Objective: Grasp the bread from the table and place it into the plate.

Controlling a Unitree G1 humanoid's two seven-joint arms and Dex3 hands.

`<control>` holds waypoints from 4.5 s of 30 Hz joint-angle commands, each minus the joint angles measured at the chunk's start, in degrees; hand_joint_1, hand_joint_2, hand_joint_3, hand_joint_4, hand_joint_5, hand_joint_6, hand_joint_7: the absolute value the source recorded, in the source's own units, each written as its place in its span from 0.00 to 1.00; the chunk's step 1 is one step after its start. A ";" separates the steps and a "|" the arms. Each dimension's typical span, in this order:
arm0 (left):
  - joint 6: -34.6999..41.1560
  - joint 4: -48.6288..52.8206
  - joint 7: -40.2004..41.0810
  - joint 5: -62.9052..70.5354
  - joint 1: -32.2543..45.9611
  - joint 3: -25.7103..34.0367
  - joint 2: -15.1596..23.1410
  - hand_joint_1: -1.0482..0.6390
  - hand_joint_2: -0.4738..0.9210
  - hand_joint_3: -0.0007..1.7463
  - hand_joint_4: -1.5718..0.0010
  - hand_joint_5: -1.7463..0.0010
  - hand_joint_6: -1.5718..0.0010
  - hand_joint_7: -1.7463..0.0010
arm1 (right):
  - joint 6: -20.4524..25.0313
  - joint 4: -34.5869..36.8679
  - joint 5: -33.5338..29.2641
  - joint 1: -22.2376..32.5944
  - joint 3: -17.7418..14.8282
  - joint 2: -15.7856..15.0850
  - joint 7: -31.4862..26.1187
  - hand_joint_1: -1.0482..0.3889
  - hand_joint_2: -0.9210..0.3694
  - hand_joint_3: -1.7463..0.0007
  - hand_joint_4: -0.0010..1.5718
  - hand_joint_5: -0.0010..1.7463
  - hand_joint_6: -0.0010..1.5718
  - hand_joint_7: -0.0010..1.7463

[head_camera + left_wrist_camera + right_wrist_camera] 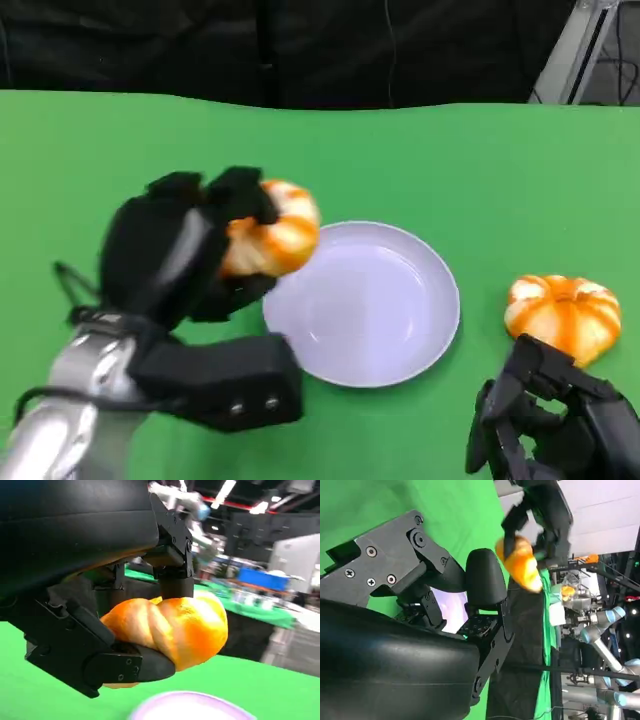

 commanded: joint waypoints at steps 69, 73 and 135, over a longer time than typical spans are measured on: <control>-6.78 1.80 -23.42 -26.71 2.03 4.06 -3.19 0.18 1.00 0.19 0.95 0.98 0.82 0.98 | -1.02 0.57 -0.64 0.65 0.99 0.38 -1.03 0.65 0.30 0.27 0.54 1.00 0.45 0.96; -5.40 -3.92 -25.23 -30.85 5.74 6.42 -2.43 0.19 1.00 0.20 0.92 0.97 0.79 0.98 | -1.36 1.04 -0.62 0.21 1.03 0.40 -0.80 0.64 0.30 0.27 0.54 1.00 0.45 0.95; 24.36 -15.96 -46.05 -87.80 37.14 32.75 -2.29 0.54 0.79 0.59 0.45 0.00 0.54 0.00 | -1.78 0.95 -0.61 1.07 -0.34 0.07 0.90 0.65 0.30 0.28 0.54 1.00 0.45 0.96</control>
